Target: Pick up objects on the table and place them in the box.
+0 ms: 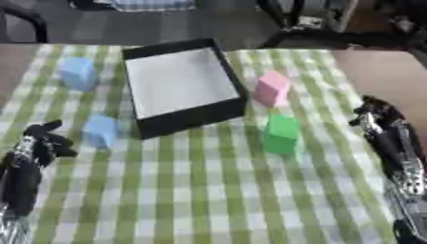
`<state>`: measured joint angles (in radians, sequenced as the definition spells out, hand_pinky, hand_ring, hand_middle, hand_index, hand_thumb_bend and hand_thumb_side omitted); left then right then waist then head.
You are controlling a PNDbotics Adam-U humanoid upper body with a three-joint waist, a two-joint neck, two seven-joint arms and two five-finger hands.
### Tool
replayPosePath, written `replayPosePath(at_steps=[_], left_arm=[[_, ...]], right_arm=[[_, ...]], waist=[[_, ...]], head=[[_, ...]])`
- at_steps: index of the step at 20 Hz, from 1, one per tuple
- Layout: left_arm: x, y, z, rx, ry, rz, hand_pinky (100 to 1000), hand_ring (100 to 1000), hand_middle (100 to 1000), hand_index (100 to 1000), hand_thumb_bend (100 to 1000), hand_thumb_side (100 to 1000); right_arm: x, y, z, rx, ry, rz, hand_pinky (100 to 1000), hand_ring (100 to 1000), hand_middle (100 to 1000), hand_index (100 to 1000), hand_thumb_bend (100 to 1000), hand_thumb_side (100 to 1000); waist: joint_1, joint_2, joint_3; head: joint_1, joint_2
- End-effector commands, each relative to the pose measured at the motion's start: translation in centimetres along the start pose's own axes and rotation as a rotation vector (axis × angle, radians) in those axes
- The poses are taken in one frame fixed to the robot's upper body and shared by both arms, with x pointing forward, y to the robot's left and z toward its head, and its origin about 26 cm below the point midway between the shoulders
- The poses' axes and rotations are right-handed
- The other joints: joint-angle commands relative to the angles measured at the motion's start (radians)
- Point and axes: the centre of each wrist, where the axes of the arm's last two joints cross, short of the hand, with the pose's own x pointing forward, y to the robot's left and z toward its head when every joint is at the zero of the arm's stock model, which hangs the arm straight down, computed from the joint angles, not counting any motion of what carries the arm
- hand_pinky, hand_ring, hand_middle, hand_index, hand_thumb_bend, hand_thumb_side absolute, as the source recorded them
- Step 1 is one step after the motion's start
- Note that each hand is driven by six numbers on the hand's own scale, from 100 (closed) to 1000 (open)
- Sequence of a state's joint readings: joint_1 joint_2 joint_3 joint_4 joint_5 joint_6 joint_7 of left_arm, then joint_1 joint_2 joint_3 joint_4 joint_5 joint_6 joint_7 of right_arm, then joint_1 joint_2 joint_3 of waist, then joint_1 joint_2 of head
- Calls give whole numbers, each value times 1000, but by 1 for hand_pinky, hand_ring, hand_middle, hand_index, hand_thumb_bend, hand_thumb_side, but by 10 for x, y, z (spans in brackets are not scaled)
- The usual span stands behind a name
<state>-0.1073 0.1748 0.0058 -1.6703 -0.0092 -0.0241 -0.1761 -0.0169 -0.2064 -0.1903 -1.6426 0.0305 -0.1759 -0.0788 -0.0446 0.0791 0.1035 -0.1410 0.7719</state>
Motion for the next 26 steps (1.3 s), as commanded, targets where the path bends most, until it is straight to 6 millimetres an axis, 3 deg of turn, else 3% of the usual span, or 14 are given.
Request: replayPosePath(at_steps=[1,8,11,15,20,21,23,26], left_arm=[[7,4,-4,4,-27,-18,690,519,531,852,115,1000],[16,14,-10,14,-55,-54,691,520,532,853,108,1000],[40,42,-27,13,-116,-184,703,537,555,864,100,982],[90,98,-62,-32,-181,-552,723,574,596,878,119,909],[91,114,-72,-49,-180,-646,723,574,596,878,119,909],[91,115,-73,-50,-180,-649,813,770,791,964,398,776],[94,119,-80,-83,-143,-697,827,800,818,967,482,751],[105,130,-95,-153,-35,-826,837,822,834,961,561,698]], right_arm=[[5,-4,-4,2,-21,14,829,557,603,804,100,537],[4,-3,-4,4,-19,14,829,557,604,804,100,538],[4,-5,-3,4,-16,20,829,557,604,804,100,538],[2,-8,-1,2,-6,32,829,557,603,804,100,540],[1,-8,-1,1,-4,34,829,557,603,804,100,540],[1,-8,-1,2,-3,35,829,557,603,804,100,541],[-1,-10,2,32,8,56,829,556,603,804,100,541],[-1,-10,2,59,8,65,829,556,603,804,100,541]], waist=[[10,-25,0],[9,-27,-2],[13,-30,-6],[27,-37,-13],[28,-38,-14],[29,-39,-15],[54,-56,-37],[63,-58,-66]], head=[[-1,-2],[1,-2],[3,-2],[2,-2],[1,-2],[1,-2],[18,-2],[37,-2]])
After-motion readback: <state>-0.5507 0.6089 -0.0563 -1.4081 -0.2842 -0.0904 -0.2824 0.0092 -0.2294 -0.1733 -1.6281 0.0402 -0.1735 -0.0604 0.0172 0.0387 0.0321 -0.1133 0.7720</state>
